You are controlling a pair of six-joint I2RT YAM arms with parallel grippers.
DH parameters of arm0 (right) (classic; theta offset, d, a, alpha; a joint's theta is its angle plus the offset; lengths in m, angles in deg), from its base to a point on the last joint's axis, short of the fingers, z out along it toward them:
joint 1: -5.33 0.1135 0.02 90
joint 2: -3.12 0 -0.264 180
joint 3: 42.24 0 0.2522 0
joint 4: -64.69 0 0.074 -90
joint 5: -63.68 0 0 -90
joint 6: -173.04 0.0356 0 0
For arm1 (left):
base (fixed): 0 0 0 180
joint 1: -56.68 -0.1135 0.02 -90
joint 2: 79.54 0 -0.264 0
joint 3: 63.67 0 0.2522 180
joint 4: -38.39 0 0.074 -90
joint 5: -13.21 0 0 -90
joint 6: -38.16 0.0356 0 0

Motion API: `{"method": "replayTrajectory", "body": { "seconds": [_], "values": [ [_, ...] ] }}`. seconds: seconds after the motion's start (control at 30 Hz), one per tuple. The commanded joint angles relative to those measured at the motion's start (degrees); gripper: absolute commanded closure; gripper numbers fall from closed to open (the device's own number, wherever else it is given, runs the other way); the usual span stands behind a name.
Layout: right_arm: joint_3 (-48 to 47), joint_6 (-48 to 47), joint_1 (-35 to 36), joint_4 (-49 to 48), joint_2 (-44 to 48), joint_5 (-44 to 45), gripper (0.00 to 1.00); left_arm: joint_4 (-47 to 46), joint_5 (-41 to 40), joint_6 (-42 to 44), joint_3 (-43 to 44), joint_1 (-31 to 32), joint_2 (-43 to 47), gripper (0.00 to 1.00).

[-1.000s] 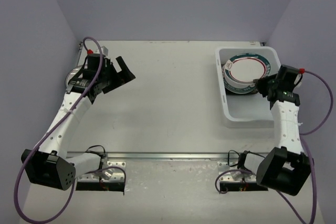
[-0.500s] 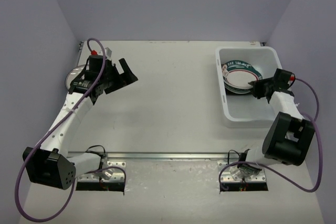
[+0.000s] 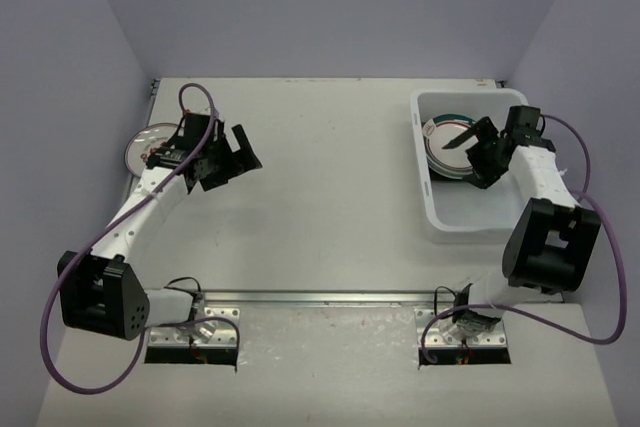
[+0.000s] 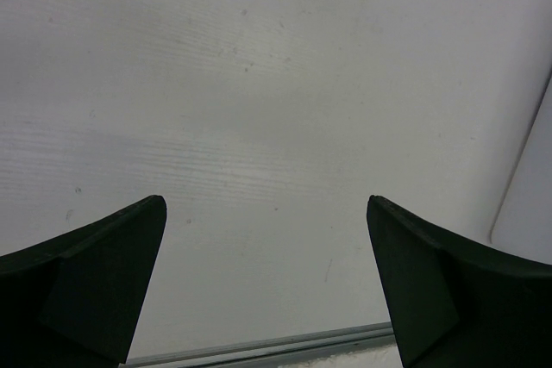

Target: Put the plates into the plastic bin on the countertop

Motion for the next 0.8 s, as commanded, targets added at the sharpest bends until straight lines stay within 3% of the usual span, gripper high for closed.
{"method": "replayTrajectory", "body": {
  "seconds": [0.0,0.07,0.23,0.37,0.4,0.57,0.67,0.77],
  "values": [
    [3.2,-5.3,0.8,6.0,8.9,-1.6,0.01,0.6,-3.4,-4.9,0.8,-1.8,-1.5,0.00],
    [2.6,-6.7,3.2,5.0,15.7,-1.3,0.01,0.7,-5.0,-7.8,0.3,-3.5,-1.4,0.00],
    [-7.1,-10.4,14.0,8.4,21.8,-4.9,0.01,-2.6,-12.6,-16.8,0.0,-12.0,-1.6,0.00],
    [2.6,-3.3,14.7,-4.8,26.7,-27.3,0.01,-7.3,-6.2,-23.0,-1.9,-23.0,-7.3,0.00],
    [4.9,-0.9,14.9,-6.1,28.0,-29.6,0.01,-6.7,-6.2,-24.9,-2.0,-25.8,-9.3,0.00],
    [5.7,-4.9,15.7,-0.4,32.3,-29.2,0.01,-12.8,-10.0,-30.0,-6.4,-35.8,-12.7,0.00],
    [4.1,-6.8,15.6,2.8,33.2,-31.9,0.01,-17.4,-10.3,-30.7,-6.2,-37.9,-15.8,0.00],
    [7.4,-2.8,15.6,-1.3,34.7,-38.4,0.01,-19.3,-11.3,-29.7,-3.2,-38.1,-21.2,0.00]
  ]
}}
